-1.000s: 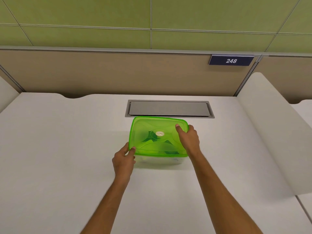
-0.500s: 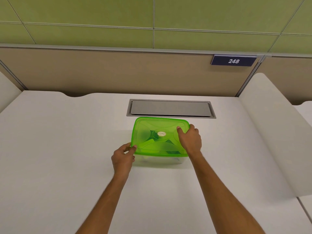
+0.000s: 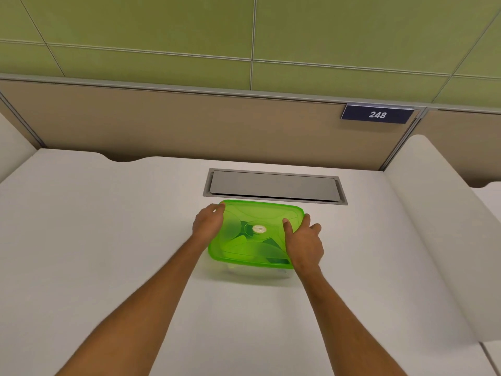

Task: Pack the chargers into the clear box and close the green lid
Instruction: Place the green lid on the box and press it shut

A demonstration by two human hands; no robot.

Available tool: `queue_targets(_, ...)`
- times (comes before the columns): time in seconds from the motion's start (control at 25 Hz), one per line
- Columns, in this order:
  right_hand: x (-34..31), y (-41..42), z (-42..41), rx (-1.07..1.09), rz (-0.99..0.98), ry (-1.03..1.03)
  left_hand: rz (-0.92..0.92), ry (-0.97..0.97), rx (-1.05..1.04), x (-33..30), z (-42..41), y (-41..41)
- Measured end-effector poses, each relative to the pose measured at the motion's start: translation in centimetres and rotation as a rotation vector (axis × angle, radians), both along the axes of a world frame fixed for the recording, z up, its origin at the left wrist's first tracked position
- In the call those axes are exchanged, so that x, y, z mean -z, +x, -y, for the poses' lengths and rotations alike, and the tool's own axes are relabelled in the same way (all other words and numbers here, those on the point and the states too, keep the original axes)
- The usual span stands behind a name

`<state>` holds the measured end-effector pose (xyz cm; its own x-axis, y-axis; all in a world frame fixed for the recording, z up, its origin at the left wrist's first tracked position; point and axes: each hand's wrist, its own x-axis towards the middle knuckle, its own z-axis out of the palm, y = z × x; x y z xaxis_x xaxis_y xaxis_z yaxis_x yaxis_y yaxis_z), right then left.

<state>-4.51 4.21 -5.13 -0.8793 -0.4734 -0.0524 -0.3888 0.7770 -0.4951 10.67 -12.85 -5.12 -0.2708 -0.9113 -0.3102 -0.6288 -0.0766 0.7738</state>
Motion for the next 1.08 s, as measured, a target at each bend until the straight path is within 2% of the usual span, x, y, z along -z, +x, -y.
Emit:
queue_targets(0.24,0.1,0.0,0.1,-0.007,-0.024,0.038,0.163,-0.095,0.006,0.1,2.3,-2.6)
queue_targets(0.72,0.4,0.0,0.2,-0.004,-0.065,0.036,0.218,-0.248,0.046,0.8,2.8,-3.1)
queue_targets(1.08,0.7,-0.1,0.3,-0.010,-0.095,0.060,0.230,-0.208,0.049,0.8,3.4,-3.1)
